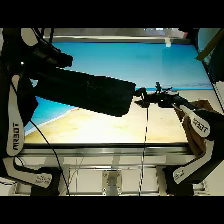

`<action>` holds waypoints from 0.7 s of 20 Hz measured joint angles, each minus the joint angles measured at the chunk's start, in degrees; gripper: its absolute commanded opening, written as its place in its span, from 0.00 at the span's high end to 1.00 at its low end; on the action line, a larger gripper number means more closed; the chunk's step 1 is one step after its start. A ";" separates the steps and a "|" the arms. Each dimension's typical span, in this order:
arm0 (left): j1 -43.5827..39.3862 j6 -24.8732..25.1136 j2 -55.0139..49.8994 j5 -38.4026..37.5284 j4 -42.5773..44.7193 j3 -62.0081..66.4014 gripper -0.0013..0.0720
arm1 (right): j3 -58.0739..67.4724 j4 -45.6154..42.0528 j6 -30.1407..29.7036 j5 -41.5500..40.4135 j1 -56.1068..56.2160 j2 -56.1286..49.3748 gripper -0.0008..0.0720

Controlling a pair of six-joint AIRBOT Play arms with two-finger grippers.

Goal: Fold the clothes and pants, and hang the long-sleeved shirts on hangers.

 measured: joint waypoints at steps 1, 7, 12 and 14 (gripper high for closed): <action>0.00 0.00 0.00 -0.02 0.02 0.00 0.95 | 0.46 0.13 -0.20 -0.37 1.16 -0.17 0.16; 0.00 0.02 -0.26 0.02 0.02 -1.29 0.95 | 6.03 -2.29 1.01 -3.32 7.04 -0.57 0.93; 0.00 0.04 -0.57 -0.85 1.79 -4.68 0.95 | 8.90 -12.61 4.50 1.73 6.47 1.11 0.93; 0.00 0.04 -0.55 -1.55 2.60 -5.29 0.95 | 9.27 -20.81 7.43 7.30 4.50 3.98 0.93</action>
